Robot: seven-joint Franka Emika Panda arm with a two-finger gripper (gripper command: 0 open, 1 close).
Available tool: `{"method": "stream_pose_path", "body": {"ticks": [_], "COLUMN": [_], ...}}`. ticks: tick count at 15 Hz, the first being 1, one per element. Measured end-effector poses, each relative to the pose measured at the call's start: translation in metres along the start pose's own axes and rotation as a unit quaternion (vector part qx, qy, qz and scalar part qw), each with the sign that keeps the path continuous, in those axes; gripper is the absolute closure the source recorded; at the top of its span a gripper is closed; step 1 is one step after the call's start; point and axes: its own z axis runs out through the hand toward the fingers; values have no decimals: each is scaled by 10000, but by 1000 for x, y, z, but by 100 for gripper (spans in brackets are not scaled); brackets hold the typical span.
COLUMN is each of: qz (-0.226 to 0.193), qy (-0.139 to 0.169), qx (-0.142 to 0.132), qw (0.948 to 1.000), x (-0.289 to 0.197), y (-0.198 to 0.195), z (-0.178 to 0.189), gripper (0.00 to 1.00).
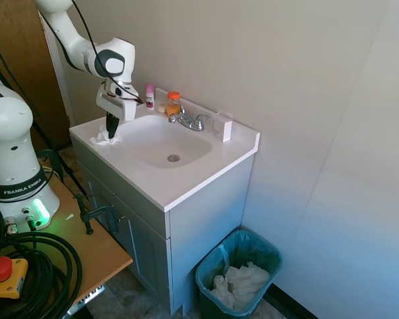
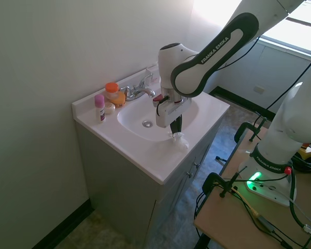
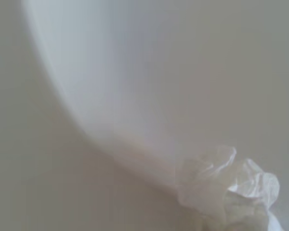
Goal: Throw the tissue in the trash bin
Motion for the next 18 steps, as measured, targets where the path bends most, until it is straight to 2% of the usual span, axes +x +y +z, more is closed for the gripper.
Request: {"method": "stream_pose_path", "body": {"ticks": [4, 6, 8, 10, 12, 13, 16, 18], "qz": [-68, -82, 0, 367, 919, 1226, 2081, 2674], "qy": [37, 143, 352, 687, 929, 1045, 1403, 1564], "qx": [227, 469, 845, 1372, 1837, 2062, 2587, 2769], "qw": [9997, 9988, 9958, 9875, 9742, 9652, 9328, 9096], "x": [3, 6, 11, 30, 70, 95, 173, 223], "y": [5, 12, 26, 51, 82, 98, 139, 173], "z": [-22, -48, -90, -141, -185, -205, -238, -235], "gripper": [100, 100, 100, 100, 100, 100, 100, 100]}}
